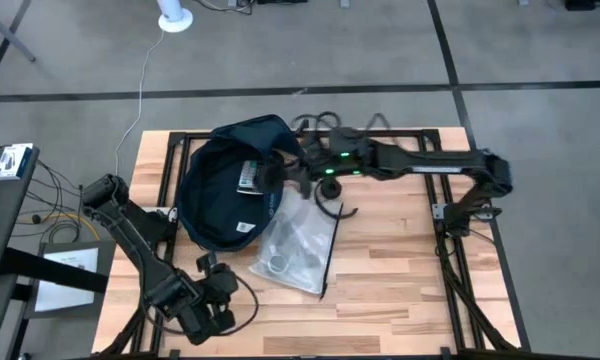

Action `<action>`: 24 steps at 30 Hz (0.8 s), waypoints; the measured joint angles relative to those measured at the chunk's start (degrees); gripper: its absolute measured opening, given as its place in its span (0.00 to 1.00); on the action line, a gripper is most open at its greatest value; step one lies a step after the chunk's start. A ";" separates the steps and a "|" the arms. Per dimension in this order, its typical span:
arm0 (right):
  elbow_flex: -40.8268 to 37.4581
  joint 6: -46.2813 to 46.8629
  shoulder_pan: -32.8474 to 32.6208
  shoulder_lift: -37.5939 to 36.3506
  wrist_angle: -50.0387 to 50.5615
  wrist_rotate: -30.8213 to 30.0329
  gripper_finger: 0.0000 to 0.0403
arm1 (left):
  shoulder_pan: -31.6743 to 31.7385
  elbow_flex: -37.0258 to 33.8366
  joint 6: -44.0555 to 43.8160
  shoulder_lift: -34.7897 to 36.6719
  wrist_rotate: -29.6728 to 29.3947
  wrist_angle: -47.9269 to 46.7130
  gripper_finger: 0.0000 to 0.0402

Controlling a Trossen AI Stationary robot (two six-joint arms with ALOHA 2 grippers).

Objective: Unpack backpack
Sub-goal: Put the black headphones into the dark blue backpack

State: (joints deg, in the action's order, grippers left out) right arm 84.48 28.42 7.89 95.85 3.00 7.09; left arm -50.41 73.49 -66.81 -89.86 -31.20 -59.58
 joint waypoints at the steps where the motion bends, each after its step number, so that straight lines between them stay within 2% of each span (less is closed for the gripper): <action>1: 1.67 0.02 0.21 2.52 -0.04 0.57 0.00 | -0.37 0.00 -0.06 0.00 0.00 0.15 0.00; 9: 17.45 1.53 1.70 23.16 -0.26 3.68 0.01 | -1.63 0.00 0.27 0.00 -0.29 1.52 0.00; 14: 25.67 2.86 2.76 31.49 -0.14 3.83 0.05 | -1.33 0.00 1.58 0.00 -0.89 3.99 0.00; 17: 28.44 4.14 3.46 33.89 1.57 6.47 0.13 | -1.27 0.00 4.21 0.00 -1.11 7.16 0.00; 19: 29.47 5.28 4.01 34.75 3.00 9.56 0.21 | -1.27 0.00 6.27 0.00 -1.71 9.41 0.00; 24: 29.58 6.14 4.52 34.18 6.78 11.40 0.43 | -1.06 0.00 11.77 0.00 -5.26 12.68 0.00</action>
State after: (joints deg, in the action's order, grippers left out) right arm 114.06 34.57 12.40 130.03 9.78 18.49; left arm -51.47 73.49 -55.04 -89.86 -36.46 -46.90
